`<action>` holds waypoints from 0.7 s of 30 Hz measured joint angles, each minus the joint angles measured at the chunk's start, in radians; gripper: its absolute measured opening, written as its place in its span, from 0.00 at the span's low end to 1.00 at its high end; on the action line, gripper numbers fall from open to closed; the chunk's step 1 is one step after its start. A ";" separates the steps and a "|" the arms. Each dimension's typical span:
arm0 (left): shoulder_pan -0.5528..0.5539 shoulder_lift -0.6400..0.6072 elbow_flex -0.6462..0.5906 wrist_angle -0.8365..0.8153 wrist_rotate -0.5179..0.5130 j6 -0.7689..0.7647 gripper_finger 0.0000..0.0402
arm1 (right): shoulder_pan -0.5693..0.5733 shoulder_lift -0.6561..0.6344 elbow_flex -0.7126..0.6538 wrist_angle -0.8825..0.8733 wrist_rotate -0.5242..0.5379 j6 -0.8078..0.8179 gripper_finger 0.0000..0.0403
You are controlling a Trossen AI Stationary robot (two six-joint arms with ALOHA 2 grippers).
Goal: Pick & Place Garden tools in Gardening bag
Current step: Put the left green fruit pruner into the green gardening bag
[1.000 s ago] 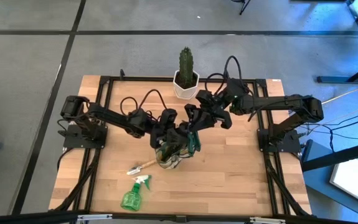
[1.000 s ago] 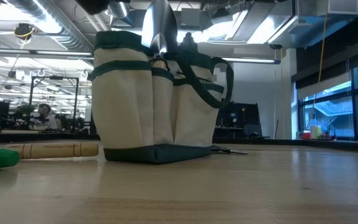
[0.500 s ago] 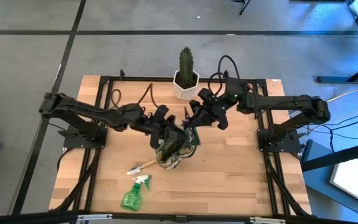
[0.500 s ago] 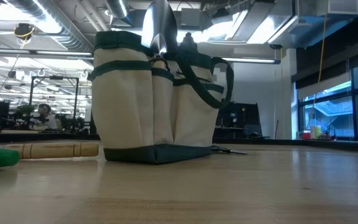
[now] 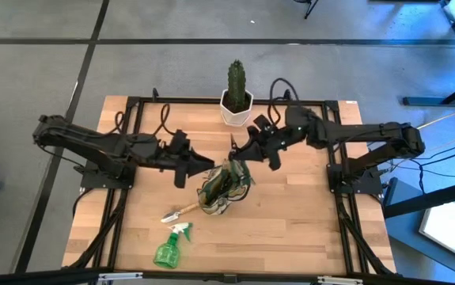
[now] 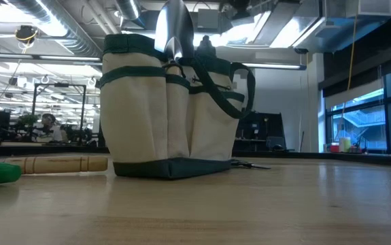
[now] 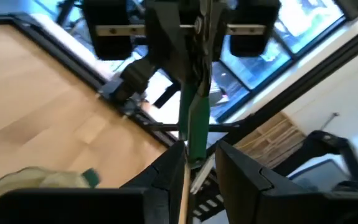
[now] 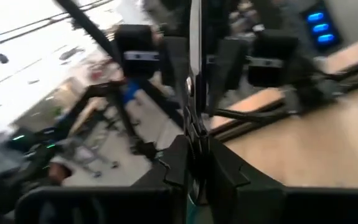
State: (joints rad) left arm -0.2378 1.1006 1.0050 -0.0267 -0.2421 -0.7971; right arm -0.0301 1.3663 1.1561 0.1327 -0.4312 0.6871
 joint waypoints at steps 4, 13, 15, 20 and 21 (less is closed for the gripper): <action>-0.018 -0.034 0.000 -0.155 -0.026 -0.012 0.21 | 0.060 0.000 0.037 -0.092 0.182 -0.034 0.08; -0.051 -0.077 0.000 -0.353 0.016 0.037 0.21 | 0.252 0.006 0.179 -0.200 0.707 -0.092 0.08; -0.064 -0.087 0.000 -0.361 0.038 0.070 0.21 | 0.298 0.020 0.193 -0.201 0.816 -0.089 0.08; -0.103 -0.109 0.000 -0.486 0.129 0.087 0.21 | 0.384 0.113 0.240 -0.185 0.917 -0.041 0.08; -0.110 -0.109 0.000 -0.512 0.181 0.090 0.21 | 0.398 0.135 0.251 -0.175 0.919 -0.039 0.08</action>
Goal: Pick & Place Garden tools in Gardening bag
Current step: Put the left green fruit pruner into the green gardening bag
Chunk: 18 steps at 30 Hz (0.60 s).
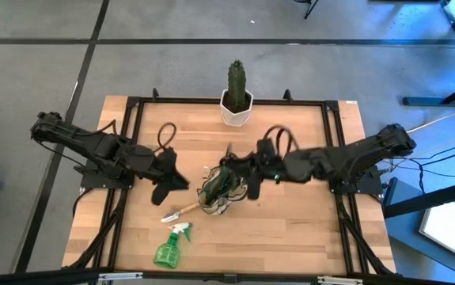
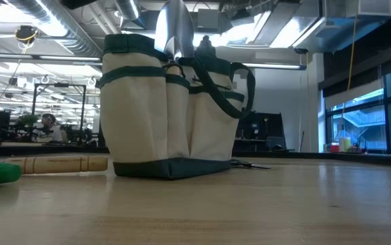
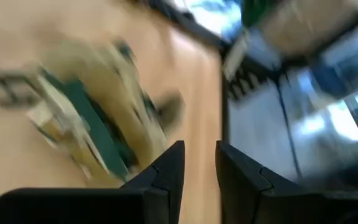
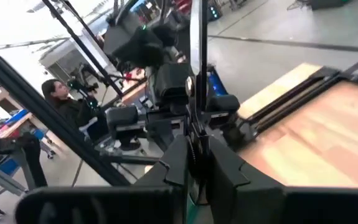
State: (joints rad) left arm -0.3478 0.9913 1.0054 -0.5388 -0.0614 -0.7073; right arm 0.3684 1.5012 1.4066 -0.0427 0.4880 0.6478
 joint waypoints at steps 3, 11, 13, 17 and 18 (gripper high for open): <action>-0.026 0.018 0.000 -0.083 0.122 -0.008 0.20 | 0.034 0.076 0.038 0.018 0.041 0.036 0.08; -0.184 0.211 0.000 -0.124 -0.017 0.314 0.10 | 0.088 0.204 0.145 -0.021 0.051 0.072 0.08; -0.195 0.269 0.000 -0.122 -0.092 0.337 0.08 | 0.107 0.213 0.146 -0.027 0.059 0.078 0.08; -0.201 0.369 0.000 -0.083 -0.154 0.375 0.06 | 0.156 0.216 0.147 -0.048 0.152 0.116 0.08; -0.201 0.385 0.000 -0.078 -0.154 0.387 0.06 | 0.169 0.216 0.147 -0.058 0.183 0.129 0.08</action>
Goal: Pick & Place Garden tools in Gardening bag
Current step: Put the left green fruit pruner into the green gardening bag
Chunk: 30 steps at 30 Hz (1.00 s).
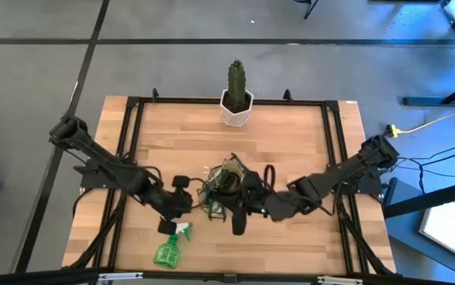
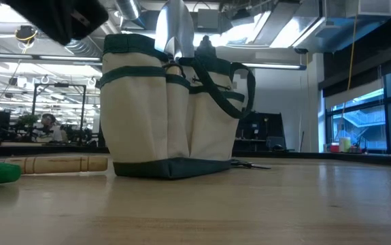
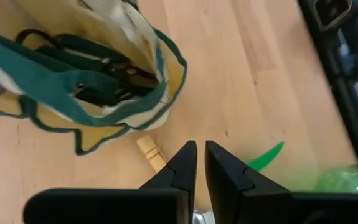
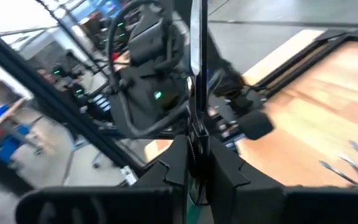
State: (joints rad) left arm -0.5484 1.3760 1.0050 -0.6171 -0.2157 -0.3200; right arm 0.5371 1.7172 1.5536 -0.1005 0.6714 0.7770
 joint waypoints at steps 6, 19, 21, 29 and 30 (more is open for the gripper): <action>0.004 0.032 -0.013 0.031 -0.057 -0.023 0.04 | 0.068 -0.001 0.000 -0.033 0.144 0.045 0.08; 0.066 0.026 -0.194 0.255 -0.041 -0.170 0.01 | 0.140 -0.002 0.000 -0.031 0.273 0.062 0.08; 0.066 0.026 -0.195 0.217 -0.142 -0.188 0.00 | 0.140 -0.002 0.000 -0.031 0.279 0.064 0.08; 0.118 0.037 -0.195 0.374 -0.033 -0.171 0.00 | 0.140 -0.003 0.000 -0.031 0.279 0.064 0.08; 0.117 0.036 -0.195 0.389 -0.028 -0.173 0.00 | 0.140 -0.003 0.000 -0.031 0.279 0.064 0.08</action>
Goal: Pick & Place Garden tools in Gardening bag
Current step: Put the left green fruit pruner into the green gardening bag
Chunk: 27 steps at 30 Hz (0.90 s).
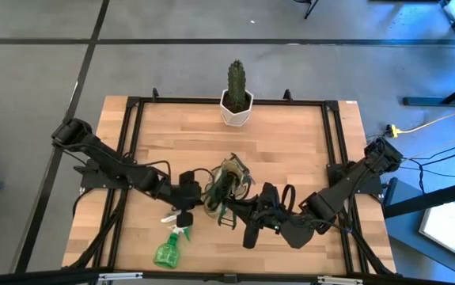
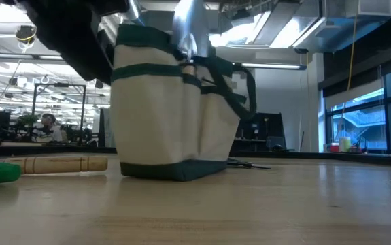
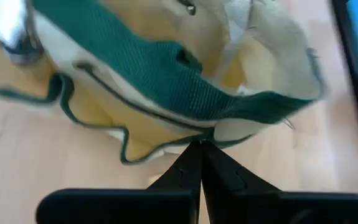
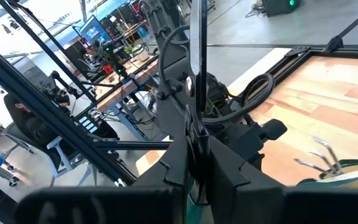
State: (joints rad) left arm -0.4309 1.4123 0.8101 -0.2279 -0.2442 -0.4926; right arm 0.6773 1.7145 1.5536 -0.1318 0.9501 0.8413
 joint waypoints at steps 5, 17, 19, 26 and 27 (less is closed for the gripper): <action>0.003 0.000 0.000 0.033 0.027 -0.010 0.00 | 0.005 0.000 0.000 -0.001 0.000 -0.008 0.08; 0.004 0.037 0.000 0.155 0.102 -0.022 0.00 | 0.013 0.000 0.000 -0.034 0.012 0.004 0.08; 0.004 0.060 0.000 0.197 0.125 -0.028 0.00 | 0.013 0.000 0.000 -0.035 0.016 0.004 0.08; -0.011 0.060 0.011 0.248 0.112 -0.021 0.01 | 0.016 -0.001 0.000 -0.046 -0.005 0.004 0.08; -0.016 0.048 0.018 0.240 0.111 -0.007 0.00 | 0.018 -0.001 0.000 -0.047 -0.016 0.005 0.08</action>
State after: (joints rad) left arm -0.4471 1.4599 0.8281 0.0124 -0.1332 -0.4991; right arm 0.6958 1.7138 1.5536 -0.1790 0.9343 0.8459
